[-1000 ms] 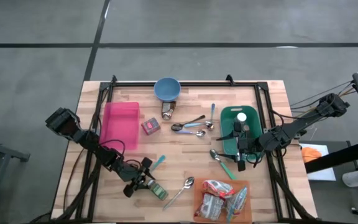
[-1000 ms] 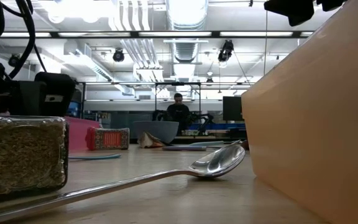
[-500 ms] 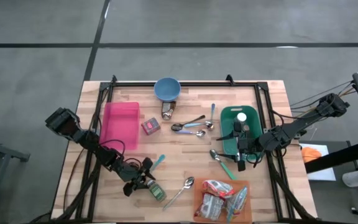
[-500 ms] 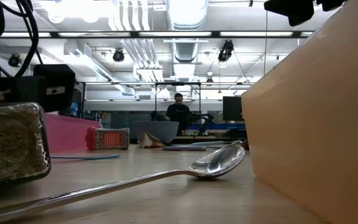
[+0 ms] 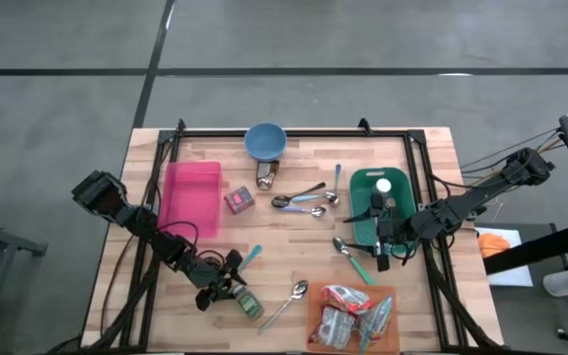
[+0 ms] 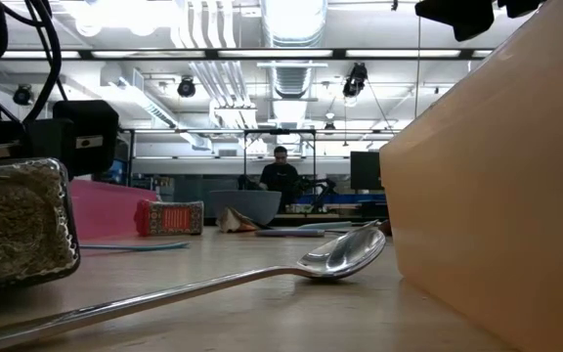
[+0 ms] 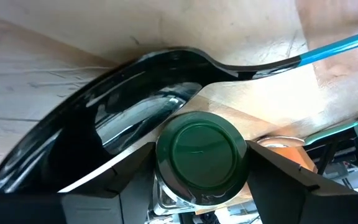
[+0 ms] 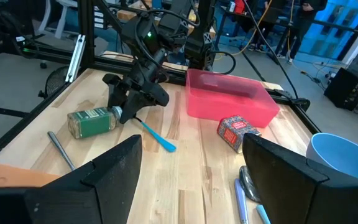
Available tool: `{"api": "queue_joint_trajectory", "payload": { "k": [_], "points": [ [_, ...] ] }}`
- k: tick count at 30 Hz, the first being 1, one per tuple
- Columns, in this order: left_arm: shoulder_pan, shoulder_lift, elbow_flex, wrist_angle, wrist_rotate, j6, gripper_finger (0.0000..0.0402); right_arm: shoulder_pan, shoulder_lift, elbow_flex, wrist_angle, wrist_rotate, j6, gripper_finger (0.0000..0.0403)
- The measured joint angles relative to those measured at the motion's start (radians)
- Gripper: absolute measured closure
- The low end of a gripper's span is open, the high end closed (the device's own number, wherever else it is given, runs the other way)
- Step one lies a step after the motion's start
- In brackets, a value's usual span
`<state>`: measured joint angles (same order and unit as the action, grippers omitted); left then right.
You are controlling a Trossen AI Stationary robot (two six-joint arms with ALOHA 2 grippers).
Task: Pick & Place Food Item
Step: Put the green seasoning bottle into the green bin
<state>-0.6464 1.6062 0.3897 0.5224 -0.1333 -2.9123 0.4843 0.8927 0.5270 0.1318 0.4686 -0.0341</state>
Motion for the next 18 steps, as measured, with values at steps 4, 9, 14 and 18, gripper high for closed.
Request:
{"api": "queue_joint_trajectory", "payload": {
  "k": [4, 9, 14, 18],
  "points": [
    [0.0, 0.0, 0.004, 0.001, 0.0, 0.0, 0.0169, 0.0, 0.0, 0.0, 0.0, 0.0, 0.0, 0.0126],
    [0.0, 0.0, 0.004, 0.007, -0.002, 0.0, 0.0169, 0.0, 0.0, 0.0, 0.0, 0.0, 0.0, 0.0126],
    [0.0, 0.0, 0.004, 0.027, -0.005, 0.001, 0.019, 0.0, 0.0, 0.0, 0.0, 0.0, 0.0, 0.0126],
    [0.0, 0.0, 0.004, 0.031, -0.009, 0.008, 0.0205, 0.0, 0.0, 0.0, 0.0, 0.0, 0.0, 0.0126]
  ]
}}
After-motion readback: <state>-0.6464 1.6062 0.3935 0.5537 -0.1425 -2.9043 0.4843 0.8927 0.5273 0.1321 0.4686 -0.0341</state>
